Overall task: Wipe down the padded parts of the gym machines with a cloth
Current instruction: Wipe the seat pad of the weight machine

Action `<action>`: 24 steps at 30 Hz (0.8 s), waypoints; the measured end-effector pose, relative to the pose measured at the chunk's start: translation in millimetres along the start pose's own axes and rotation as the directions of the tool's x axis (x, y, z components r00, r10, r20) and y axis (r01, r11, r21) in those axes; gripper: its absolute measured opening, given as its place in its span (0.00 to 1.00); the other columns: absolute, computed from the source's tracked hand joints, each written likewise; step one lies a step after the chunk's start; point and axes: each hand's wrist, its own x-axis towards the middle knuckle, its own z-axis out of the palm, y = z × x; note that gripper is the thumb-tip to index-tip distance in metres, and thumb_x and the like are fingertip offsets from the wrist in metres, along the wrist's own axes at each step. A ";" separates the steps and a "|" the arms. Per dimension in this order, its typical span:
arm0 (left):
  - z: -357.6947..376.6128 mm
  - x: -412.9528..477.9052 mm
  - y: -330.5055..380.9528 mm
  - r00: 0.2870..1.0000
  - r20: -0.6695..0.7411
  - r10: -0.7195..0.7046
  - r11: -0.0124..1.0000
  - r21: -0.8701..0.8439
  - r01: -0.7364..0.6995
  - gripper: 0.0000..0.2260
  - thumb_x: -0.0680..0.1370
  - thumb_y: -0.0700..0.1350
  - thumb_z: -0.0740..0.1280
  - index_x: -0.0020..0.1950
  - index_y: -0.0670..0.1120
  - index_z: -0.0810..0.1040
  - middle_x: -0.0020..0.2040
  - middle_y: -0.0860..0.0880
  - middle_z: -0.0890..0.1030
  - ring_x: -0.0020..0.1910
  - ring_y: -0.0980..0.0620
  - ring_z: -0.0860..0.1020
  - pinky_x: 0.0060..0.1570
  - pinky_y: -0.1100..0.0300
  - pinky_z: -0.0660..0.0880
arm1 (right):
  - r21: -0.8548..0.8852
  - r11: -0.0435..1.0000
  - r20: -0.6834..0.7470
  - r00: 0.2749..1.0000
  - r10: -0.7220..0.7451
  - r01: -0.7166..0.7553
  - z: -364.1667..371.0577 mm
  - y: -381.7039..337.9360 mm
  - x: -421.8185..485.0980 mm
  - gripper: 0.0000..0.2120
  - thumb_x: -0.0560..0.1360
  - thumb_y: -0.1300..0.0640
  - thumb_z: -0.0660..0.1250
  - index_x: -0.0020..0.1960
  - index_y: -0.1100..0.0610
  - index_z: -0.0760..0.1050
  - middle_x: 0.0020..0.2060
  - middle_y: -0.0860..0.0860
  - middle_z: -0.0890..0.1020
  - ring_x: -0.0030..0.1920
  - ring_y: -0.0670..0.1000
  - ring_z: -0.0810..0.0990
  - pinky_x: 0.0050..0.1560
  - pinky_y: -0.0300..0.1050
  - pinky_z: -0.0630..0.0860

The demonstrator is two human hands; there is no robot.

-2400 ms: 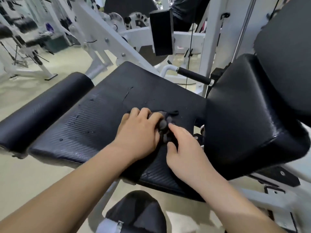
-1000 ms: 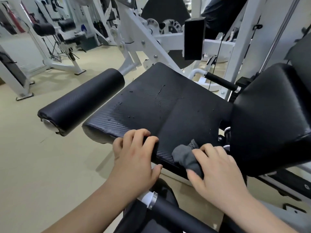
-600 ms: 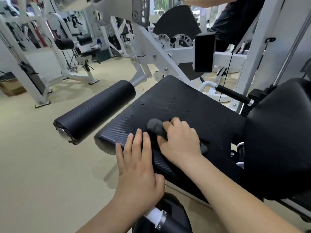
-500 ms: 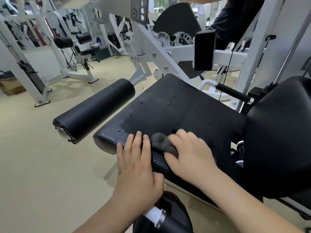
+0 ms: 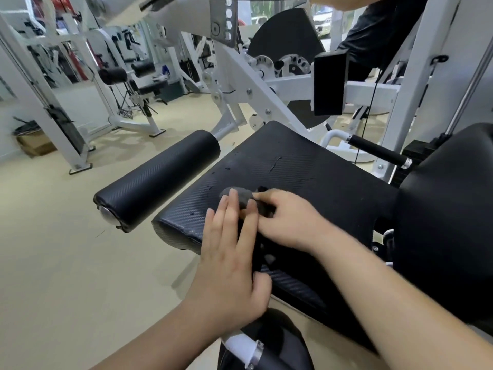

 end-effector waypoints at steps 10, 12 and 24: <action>7.7 67.6 -1.8 0.943 0.314 0.109 0.932 0.298 -0.207 0.28 0.71 0.71 0.58 0.67 0.62 0.73 0.65 0.49 0.73 0.64 0.41 0.69 0.65 0.45 0.66 | -0.105 0.949 -0.198 0.941 0.275 -0.299 -34.8 54.3 -2.2 0.15 0.77 0.52 0.63 0.59 0.45 0.82 0.57 0.45 0.84 0.61 0.53 0.80 0.62 0.53 0.78; -4.4 79.0 -33.9 0.957 0.278 0.086 0.920 0.345 -0.183 0.26 0.72 0.68 0.59 0.68 0.62 0.72 0.66 0.50 0.74 0.63 0.42 0.71 0.61 0.46 0.69 | -0.215 0.941 -0.157 0.960 0.233 -0.263 -32.6 48.3 3.0 0.15 0.77 0.46 0.63 0.62 0.45 0.81 0.58 0.47 0.81 0.63 0.56 0.78 0.59 0.55 0.79; -19.8 57.5 -70.1 0.973 0.223 0.055 0.964 0.242 -0.110 0.27 0.72 0.61 0.62 0.70 0.56 0.73 0.67 0.49 0.75 0.66 0.43 0.72 0.70 0.44 0.66 | -0.476 0.858 0.057 0.966 0.252 -0.196 -53.5 32.1 32.0 0.25 0.74 0.34 0.66 0.68 0.41 0.78 0.62 0.43 0.83 0.66 0.54 0.79 0.64 0.51 0.78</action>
